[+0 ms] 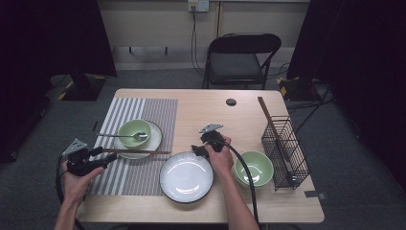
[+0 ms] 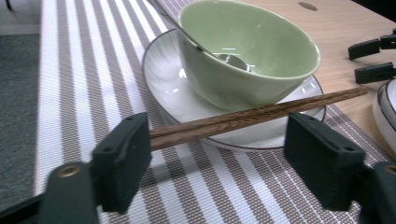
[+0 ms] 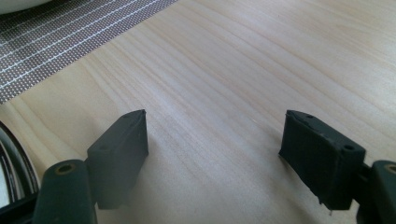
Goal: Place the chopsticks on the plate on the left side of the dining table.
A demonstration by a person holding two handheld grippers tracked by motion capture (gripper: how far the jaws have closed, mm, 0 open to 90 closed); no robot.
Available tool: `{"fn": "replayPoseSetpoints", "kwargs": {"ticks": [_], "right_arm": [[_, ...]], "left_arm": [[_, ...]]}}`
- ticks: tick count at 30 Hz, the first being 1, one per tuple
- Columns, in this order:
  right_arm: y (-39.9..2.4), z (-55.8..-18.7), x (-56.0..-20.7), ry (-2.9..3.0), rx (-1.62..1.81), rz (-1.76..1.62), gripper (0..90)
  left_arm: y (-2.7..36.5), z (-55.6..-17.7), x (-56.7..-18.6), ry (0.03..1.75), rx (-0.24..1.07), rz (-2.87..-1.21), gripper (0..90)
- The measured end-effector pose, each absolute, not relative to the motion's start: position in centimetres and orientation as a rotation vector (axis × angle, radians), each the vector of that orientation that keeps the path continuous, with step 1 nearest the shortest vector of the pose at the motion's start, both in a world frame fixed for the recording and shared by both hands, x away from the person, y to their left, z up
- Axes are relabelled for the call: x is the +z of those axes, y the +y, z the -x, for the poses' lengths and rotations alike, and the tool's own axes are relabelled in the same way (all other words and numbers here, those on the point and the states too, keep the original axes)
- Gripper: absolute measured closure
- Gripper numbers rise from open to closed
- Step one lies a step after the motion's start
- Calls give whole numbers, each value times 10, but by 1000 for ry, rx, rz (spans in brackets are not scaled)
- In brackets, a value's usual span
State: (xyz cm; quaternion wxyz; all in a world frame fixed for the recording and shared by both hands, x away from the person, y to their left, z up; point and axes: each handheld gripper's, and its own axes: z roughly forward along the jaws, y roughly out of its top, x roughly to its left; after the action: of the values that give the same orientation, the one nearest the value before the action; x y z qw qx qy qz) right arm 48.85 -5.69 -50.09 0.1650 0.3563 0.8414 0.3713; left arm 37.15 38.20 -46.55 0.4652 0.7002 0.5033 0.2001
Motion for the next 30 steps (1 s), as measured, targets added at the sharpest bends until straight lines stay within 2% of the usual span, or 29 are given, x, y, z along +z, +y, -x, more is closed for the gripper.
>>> {"fn": "replayPoseSetpoints", "kwargs": {"ticks": [2,6,17,30], "right_arm": [[-57,-488,-501,2397,1058,-1015,224],[-57,-488,-501,2397,1058,-1015,224],[-57,-488,-501,2397,1058,-1015,224],[-57,-488,-501,2398,1058,-1015,224]], "left_arm": [[385,-371,-465,1246,499,-1714,174],[393,-370,-468,1258,499,-1709,167],[406,-377,-487,1325,470,-1714,175],[397,-383,-489,1305,456,-1759,204]]}}
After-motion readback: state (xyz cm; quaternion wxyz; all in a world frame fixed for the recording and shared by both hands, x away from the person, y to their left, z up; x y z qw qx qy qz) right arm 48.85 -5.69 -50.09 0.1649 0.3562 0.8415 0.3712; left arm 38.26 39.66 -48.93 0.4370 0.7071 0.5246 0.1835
